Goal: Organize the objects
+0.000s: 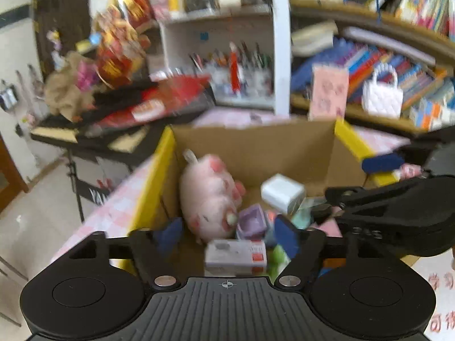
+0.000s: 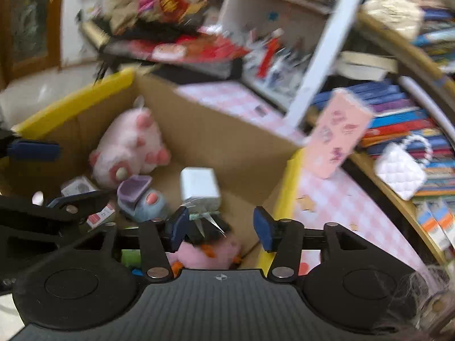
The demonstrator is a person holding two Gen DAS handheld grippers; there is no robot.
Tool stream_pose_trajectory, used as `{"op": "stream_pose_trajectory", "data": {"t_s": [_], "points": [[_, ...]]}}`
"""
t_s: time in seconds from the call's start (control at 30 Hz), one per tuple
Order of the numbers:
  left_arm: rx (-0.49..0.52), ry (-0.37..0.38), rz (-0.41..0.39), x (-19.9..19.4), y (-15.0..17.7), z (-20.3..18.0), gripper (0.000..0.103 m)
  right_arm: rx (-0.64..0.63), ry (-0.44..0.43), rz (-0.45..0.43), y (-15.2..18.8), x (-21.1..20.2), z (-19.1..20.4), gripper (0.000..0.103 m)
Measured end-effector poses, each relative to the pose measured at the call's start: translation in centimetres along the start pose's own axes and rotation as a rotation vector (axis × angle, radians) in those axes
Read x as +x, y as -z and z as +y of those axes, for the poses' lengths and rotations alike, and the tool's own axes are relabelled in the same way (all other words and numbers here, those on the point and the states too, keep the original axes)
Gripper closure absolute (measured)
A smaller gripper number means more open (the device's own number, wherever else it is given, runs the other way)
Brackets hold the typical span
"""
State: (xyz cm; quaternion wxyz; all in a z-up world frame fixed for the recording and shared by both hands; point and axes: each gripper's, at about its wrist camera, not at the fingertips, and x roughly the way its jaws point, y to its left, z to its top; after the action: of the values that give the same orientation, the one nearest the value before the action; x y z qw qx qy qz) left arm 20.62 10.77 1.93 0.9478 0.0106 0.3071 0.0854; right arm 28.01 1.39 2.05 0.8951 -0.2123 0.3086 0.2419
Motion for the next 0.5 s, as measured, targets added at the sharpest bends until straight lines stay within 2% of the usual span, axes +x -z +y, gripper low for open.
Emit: {"op": "stream_pose_trajectory", "data": {"t_s": [0.1,0.27,0.4,0.5], "points": [[-0.049,0.038,-0.086,-2.6,-0.4,0.4,0.015,0.105,-0.007,-0.070,0.4,-3.0,-1.4,0.051],[-0.109,0.077,-0.173,-6.4,-0.6,0.2,0.013,0.236,0.084,-0.152,2.2,-8.3,-2.7,0.049],[-0.111,0.138,-0.171,-8.3,0.4,-0.6,0.013,0.325,0.189,-0.172,4.6,-12.0,-3.2,0.047],[-0.072,0.195,-0.162,-9.8,1.8,-1.7,0.013,0.304,0.267,-0.163,6.8,-14.1,-2.4,0.047]]}}
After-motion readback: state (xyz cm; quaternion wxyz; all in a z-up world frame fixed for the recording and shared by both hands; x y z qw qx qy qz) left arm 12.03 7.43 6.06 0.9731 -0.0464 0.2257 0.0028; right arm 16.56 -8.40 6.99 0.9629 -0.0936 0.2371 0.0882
